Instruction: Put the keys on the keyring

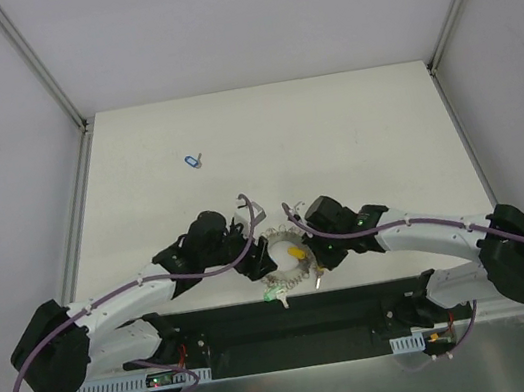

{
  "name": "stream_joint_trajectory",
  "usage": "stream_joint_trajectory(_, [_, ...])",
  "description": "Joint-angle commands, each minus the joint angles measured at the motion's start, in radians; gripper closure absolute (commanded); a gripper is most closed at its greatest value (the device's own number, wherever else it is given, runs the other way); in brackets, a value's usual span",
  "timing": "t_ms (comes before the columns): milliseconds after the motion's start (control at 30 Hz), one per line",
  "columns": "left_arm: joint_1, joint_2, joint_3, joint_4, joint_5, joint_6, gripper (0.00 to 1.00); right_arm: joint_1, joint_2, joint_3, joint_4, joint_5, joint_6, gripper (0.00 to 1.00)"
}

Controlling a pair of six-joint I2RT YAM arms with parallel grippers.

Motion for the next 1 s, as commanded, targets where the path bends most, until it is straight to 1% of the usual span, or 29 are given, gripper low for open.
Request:
stream_joint_trajectory(0, [-0.013, 0.07, 0.047, 0.052, -0.001, 0.02, 0.33, -0.012, -0.039, 0.029, -0.04, 0.033, -0.011, 0.99])
stream_joint_trajectory(133, [-0.014, 0.145, 0.061, 0.057, -0.038, -0.007, 0.33, -0.034, -0.045, 0.014, -0.052, 0.027, -0.016, 0.99])
stream_joint_trajectory(300, [-0.013, 0.26, 0.093, 0.058, -0.069, -0.056, 0.34, -0.055, -0.031, 0.006, -0.071, -0.023, -0.011, 0.99])
stream_joint_trajectory(400, [-0.013, 0.321, 0.116, 0.057, -0.078, -0.088, 0.4, -0.057, -0.027, 0.008, -0.086, -0.042, -0.005, 0.99])
stream_joint_trajectory(433, [-0.013, 0.337, 0.12, 0.057, -0.089, -0.098, 0.47, -0.057, -0.036, 0.005, -0.085, -0.045, -0.005, 0.99])
stream_joint_trajectory(500, [-0.014, 0.38, 0.134, 0.058, -0.095, -0.115, 0.55, -0.059, -0.045, 0.0, -0.086, -0.045, -0.007, 0.99])
stream_joint_trajectory(533, [-0.013, 0.393, 0.139, 0.057, -0.098, -0.124, 0.61, -0.062, -0.051, 0.001, -0.089, -0.048, -0.008, 0.99])
stream_joint_trajectory(633, [-0.013, 0.449, 0.16, 0.055, -0.11, -0.135, 0.62, -0.066, -0.053, 0.001, -0.104, -0.051, -0.008, 0.99])
stream_joint_trajectory(733, [-0.014, 0.49, 0.185, 0.032, -0.165, -0.142, 0.64, -0.075, -0.053, -0.002, -0.127, -0.048, -0.007, 0.99])
stream_joint_trajectory(867, [-0.006, 0.525, 0.215, -0.029, -0.289, -0.133, 0.66, -0.104, -0.057, 0.001, -0.157, -0.065, -0.013, 0.99])
stream_joint_trajectory(900, [-0.002, 0.526, 0.217, -0.038, -0.338, -0.13, 0.69, -0.105, -0.059, 0.008, -0.166, -0.077, -0.024, 0.99])
stream_joint_trajectory(967, [0.015, 0.527, 0.212, -0.063, -0.372, -0.127, 0.72, -0.105, -0.057, 0.032, -0.184, -0.089, -0.027, 0.99])
